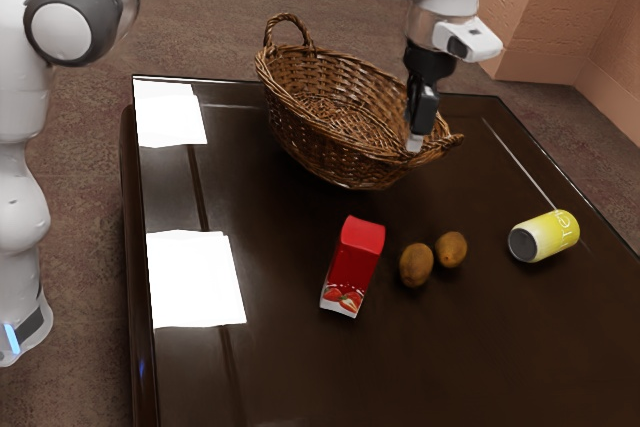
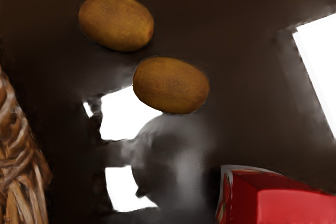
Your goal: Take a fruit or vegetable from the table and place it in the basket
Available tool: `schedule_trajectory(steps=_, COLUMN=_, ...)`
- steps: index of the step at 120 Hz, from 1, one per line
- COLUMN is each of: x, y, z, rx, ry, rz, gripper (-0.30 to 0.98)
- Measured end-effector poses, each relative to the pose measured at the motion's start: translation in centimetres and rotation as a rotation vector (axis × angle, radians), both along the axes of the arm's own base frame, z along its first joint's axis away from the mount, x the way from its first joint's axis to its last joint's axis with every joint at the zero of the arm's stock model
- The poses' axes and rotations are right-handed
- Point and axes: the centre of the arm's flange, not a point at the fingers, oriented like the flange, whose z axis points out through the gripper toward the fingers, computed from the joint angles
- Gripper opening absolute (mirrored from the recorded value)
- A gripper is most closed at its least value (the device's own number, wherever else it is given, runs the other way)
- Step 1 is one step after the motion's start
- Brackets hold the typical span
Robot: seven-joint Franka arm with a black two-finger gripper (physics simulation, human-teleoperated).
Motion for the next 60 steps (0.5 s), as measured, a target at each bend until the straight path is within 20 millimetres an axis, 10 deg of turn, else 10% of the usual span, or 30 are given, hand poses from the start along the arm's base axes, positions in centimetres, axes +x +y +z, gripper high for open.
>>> schedule_trajectory(steps=30, x=2.1, y=-1.4, z=-3.1, rx=0.054, ry=-0.003, rz=-0.071, gripper=0.69)
schedule_trajectory(steps=60, x=2.9, y=1.0, z=-2.9, rx=-0.043, ry=0.063, rz=0.339, gripper=0.69)
